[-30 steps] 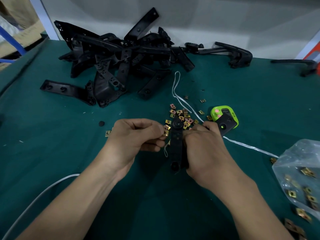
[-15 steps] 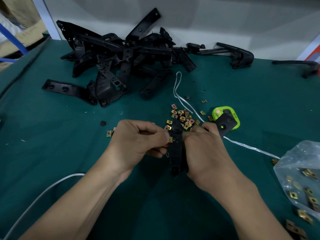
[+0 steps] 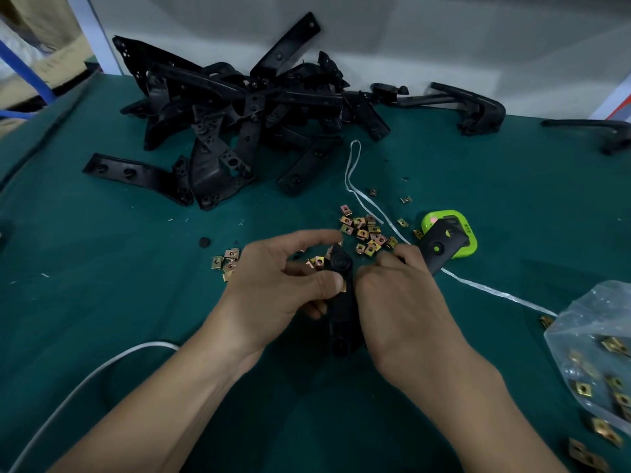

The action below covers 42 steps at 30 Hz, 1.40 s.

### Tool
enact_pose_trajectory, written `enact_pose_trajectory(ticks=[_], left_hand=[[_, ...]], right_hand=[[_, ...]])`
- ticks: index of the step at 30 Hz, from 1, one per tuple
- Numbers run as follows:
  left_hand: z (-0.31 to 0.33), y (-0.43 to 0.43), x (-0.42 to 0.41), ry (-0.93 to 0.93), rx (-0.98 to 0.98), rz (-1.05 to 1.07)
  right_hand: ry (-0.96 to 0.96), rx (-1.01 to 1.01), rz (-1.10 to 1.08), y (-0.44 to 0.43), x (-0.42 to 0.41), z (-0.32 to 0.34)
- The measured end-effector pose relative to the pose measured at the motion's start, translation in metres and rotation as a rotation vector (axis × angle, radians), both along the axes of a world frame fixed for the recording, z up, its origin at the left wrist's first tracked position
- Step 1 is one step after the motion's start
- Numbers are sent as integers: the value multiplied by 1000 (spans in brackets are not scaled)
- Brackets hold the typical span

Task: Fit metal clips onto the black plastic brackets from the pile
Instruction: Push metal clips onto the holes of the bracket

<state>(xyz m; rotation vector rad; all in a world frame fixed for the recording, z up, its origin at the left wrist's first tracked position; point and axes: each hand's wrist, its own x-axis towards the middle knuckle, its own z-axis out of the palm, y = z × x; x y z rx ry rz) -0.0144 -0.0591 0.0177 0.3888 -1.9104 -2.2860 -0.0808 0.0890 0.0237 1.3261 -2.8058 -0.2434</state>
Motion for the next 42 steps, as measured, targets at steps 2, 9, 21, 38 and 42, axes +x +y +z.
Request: enact_pose_trajectory(ticks=[2,9,21,38,42], left_hand=[[-1,5,-1,1,-6,-17],[-9,-6,-6,-9,-810,348],[-10,-32,-2,-256,-1185,112],[-22,-22,-6,-63,-912,81],[-22,-14,-6,0,-848,91]], right_hand=[[18,-10,7,-1,-2,-2],[48,-305,-265,16,-20,-5],[29,-378,-332,20,-27,-15],[-26,-575,-243,12,-18,-10],[-58,-666,-166,3,-11,-5]])
